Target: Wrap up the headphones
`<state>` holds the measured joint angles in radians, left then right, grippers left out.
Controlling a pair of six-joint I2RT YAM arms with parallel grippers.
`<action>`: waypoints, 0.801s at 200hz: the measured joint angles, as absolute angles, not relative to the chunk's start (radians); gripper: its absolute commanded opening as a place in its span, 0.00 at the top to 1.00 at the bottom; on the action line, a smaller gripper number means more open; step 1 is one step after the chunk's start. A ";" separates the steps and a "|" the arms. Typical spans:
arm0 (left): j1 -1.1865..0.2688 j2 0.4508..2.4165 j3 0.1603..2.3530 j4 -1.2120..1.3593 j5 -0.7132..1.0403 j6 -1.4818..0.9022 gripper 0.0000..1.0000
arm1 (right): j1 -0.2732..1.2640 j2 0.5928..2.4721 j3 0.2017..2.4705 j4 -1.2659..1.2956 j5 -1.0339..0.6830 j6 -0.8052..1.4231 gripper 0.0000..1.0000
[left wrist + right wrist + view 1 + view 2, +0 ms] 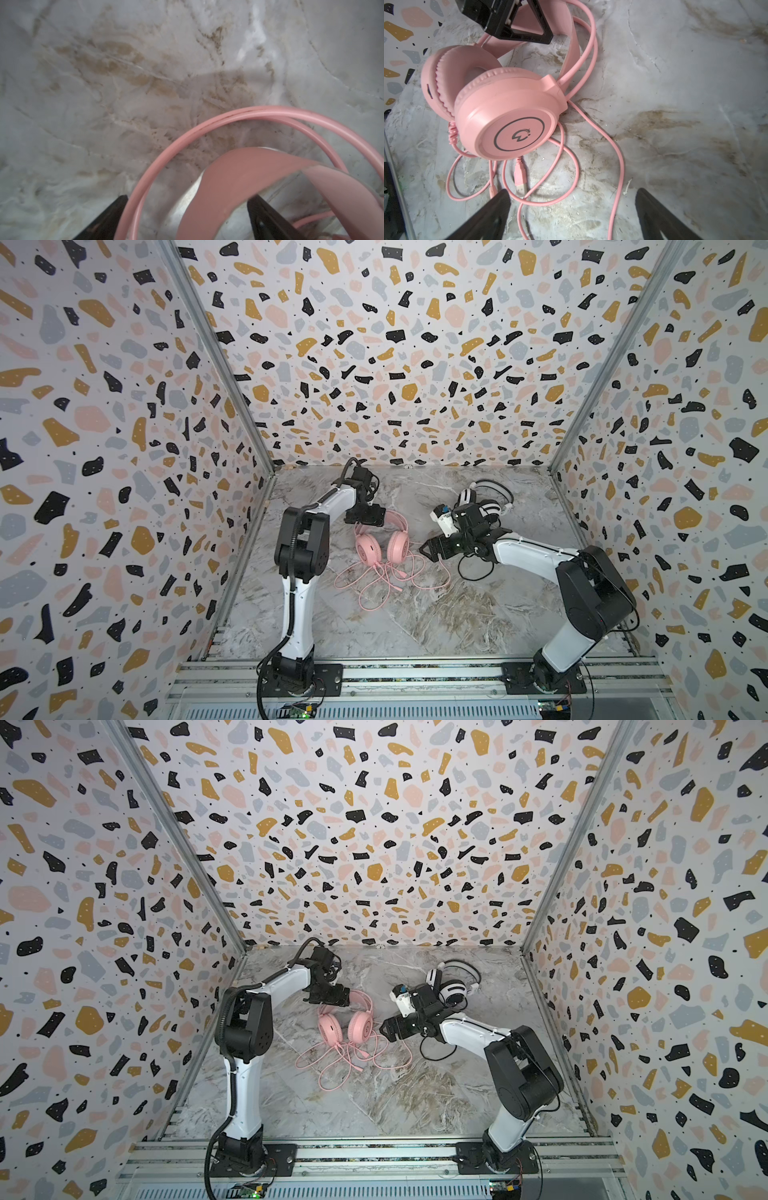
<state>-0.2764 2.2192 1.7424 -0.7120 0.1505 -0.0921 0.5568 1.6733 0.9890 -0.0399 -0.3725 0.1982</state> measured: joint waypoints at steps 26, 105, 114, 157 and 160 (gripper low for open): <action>-0.276 2.231 1.751 -0.714 0.150 -0.089 0.21 | 0.557 1.673 0.988 -0.039 -0.366 0.196 0.04; -0.266 2.214 1.718 -0.685 0.136 -0.087 0.64 | 0.559 1.673 0.982 -0.036 -0.359 0.199 0.04; -0.257 2.199 1.697 -0.669 0.154 -0.093 0.66 | 0.559 1.673 0.982 -0.034 -0.358 0.200 0.04; -0.168 2.053 1.551 -0.583 0.277 -0.136 0.73 | 0.559 1.673 0.982 -0.030 -0.359 0.215 0.04; -0.162 2.038 1.545 -0.580 0.281 -0.139 0.73 | 0.559 1.673 0.982 -0.029 -0.359 0.217 0.04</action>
